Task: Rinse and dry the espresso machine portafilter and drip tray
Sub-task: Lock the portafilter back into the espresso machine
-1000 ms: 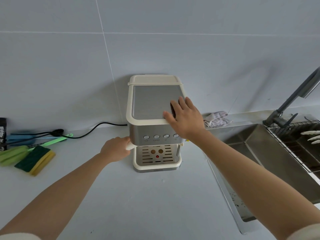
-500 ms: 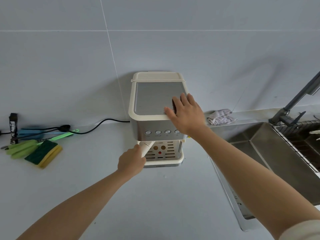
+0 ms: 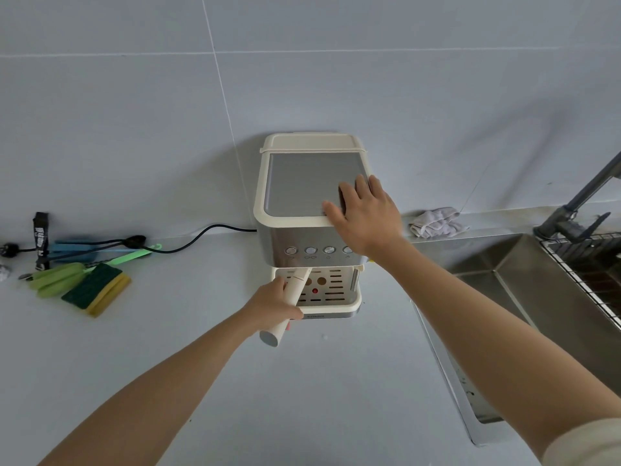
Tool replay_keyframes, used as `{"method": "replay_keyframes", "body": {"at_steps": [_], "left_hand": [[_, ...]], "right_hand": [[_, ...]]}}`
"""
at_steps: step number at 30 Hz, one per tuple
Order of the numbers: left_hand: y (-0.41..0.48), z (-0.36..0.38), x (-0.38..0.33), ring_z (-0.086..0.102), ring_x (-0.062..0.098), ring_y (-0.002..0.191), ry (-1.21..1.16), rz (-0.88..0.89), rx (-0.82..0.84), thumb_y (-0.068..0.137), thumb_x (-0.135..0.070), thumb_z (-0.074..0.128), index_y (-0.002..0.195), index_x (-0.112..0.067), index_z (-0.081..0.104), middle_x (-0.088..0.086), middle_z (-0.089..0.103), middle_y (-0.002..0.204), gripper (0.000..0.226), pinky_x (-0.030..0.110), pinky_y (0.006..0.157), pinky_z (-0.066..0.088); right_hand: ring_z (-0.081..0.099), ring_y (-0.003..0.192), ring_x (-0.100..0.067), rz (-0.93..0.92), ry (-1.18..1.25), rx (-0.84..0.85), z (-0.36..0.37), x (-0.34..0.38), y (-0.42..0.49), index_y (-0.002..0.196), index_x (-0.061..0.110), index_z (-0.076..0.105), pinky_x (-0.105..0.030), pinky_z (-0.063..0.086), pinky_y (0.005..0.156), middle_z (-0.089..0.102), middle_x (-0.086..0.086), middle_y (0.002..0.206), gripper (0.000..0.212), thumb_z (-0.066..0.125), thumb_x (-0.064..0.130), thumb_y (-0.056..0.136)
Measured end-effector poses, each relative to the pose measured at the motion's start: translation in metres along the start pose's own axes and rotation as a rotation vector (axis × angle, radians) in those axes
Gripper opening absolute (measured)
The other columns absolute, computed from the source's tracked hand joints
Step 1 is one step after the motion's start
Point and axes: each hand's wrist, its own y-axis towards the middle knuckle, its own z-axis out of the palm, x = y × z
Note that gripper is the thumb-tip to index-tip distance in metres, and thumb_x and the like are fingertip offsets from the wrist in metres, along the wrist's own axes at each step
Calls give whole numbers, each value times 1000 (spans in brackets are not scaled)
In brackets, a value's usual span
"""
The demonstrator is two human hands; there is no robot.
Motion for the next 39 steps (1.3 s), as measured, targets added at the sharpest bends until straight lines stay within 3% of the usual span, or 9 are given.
{"method": "replay_keyframes", "body": {"at_steps": [4,8,15,20,24,28,31,33,39], "left_hand": [[0,5,0,61,15,46,-373,-28,122,82,-3,62,110,-12,41,11,60,73,36,26,46,52],[0,14,-5,51,16,48,-395,-71,32,80,-1,61,104,-14,43,9,54,70,33,22,44,45],[0,35,-13,44,18,45,-491,-77,-89,77,8,54,96,-14,45,7,49,73,31,18,40,40],[2,41,-15,43,18,45,-495,-90,-131,76,10,51,104,-9,44,4,49,78,34,19,38,37],[4,46,-17,44,18,45,-510,-96,-164,76,10,50,105,-7,44,5,49,80,34,21,42,38],[4,52,-20,46,17,46,-492,-90,-211,78,8,50,102,-10,42,2,50,87,31,22,43,40],[4,53,-21,46,17,47,-477,-81,-240,79,7,51,101,-10,41,4,51,93,29,21,41,40],[4,53,-20,46,16,47,-467,-78,-243,80,5,52,101,-10,41,5,51,95,29,21,40,40],[2,50,-21,51,12,48,-479,-66,-215,80,-2,59,111,-10,46,4,54,99,35,18,39,40]], "right_hand": [[36,120,-32,19,-2,-3,1,1,-1,116,9,48,-41,37,97,48,-14,123,84,-2,61,72],[39,122,-37,48,19,-30,2,7,-3,120,4,50,-47,41,95,50,-21,125,89,-2,59,73],[30,131,-35,50,-46,-1,-1,6,-6,137,9,37,-45,36,100,39,-17,140,95,-11,58,71],[40,123,-41,67,16,-17,1,9,-6,129,3,48,-50,40,95,48,-22,131,85,4,57,80],[20,137,-36,76,-11,47,-1,8,-7,141,8,31,-46,26,108,28,-17,148,65,20,52,95],[21,137,-35,86,-36,28,-3,9,-9,141,9,30,-44,26,107,29,-15,147,87,-5,60,79],[19,138,-34,86,-37,53,-1,9,-9,142,9,29,-43,25,108,28,-14,148,79,2,59,86],[23,136,-35,78,-26,30,-3,10,-10,139,9,32,-44,28,106,33,-15,144,91,-7,60,75],[30,128,-32,78,-17,27,-2,7,-7,132,9,39,-41,32,101,41,-11,133,59,22,51,94]]}}
